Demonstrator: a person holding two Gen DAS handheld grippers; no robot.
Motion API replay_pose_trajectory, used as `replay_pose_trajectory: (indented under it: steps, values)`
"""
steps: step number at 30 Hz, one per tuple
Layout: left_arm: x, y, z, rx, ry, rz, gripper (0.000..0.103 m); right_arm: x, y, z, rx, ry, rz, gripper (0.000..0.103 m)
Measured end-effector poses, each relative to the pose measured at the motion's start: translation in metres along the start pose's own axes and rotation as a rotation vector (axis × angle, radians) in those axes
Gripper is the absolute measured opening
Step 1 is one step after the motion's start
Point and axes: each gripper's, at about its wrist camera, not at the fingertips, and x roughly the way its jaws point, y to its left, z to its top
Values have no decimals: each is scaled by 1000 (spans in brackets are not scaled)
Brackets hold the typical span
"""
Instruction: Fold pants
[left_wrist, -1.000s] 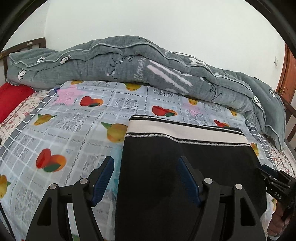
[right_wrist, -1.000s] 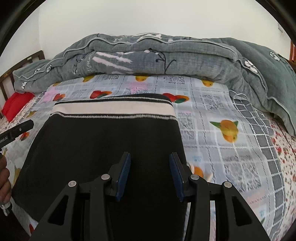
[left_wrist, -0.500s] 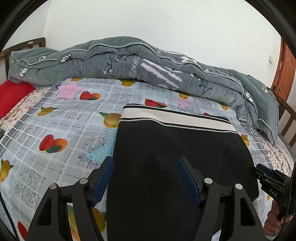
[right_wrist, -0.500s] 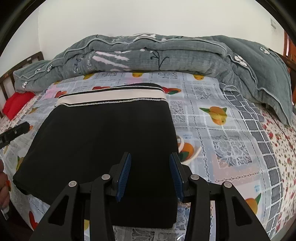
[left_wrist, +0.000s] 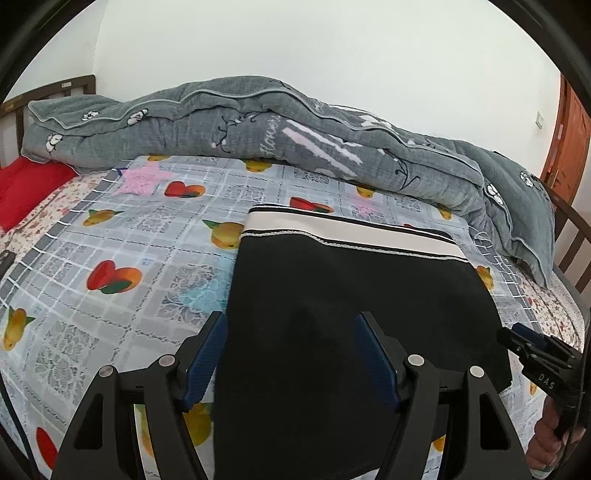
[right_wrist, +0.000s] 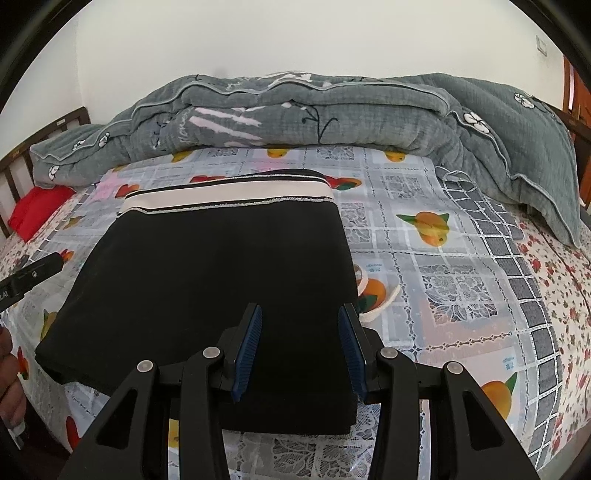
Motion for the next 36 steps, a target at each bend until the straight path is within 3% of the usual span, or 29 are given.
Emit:
replay_pose_trajectory:
  steps: [13, 36]
  values:
    - [-9, 12, -6, -2, -48, 53, 69, -3, 4, 0, 7, -6, 4, 43]
    - [-13, 25, -34, -22, 8, 0, 69, -2, -14, -24, 38, 42, -13, 43]
